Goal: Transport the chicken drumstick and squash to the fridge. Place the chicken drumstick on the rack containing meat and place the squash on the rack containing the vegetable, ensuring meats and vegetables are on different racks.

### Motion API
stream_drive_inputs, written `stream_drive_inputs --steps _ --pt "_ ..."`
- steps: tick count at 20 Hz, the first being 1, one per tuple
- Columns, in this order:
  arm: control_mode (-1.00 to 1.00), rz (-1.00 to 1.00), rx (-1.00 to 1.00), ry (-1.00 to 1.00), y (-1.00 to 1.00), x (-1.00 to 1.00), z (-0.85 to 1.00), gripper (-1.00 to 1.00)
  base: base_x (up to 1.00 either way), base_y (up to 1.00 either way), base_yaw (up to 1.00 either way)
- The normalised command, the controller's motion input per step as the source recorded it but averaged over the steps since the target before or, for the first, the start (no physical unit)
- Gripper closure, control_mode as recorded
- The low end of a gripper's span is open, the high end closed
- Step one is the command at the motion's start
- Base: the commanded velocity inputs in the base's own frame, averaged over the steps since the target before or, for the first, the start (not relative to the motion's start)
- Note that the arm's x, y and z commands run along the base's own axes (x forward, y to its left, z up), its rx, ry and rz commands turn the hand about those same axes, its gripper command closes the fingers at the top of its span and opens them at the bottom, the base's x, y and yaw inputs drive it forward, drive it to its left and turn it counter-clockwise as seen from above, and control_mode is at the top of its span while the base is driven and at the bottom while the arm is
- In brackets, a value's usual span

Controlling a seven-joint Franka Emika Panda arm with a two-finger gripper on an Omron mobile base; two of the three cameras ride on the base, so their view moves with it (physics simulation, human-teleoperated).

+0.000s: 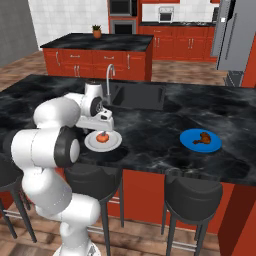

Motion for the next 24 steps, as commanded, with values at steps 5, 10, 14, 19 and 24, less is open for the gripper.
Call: stream_drive_inputs --steps 5,10,14,19,24 --pt "-1.0 0.0 -0.06 0.0 0.08 0.44 -0.41 -1.0 0.0 0.0 0.0" --pt "-1.0 0.0 -0.01 0.0 0.07 0.32 -0.28 -1.0 0.0 0.0 0.0" --pt "-1.0 0.0 0.0 0.0 0.0 0.29 -0.2 -1.0 0.0 0.0 0.0" --pt "-1.0 0.0 0.0 0.0 0.0 0.27 -0.22 -1.0 0.0 0.0 0.0" --pt "-1.0 0.0 0.0 0.0 0.0 0.22 -0.25 -1.0 0.0 0.0 0.0"
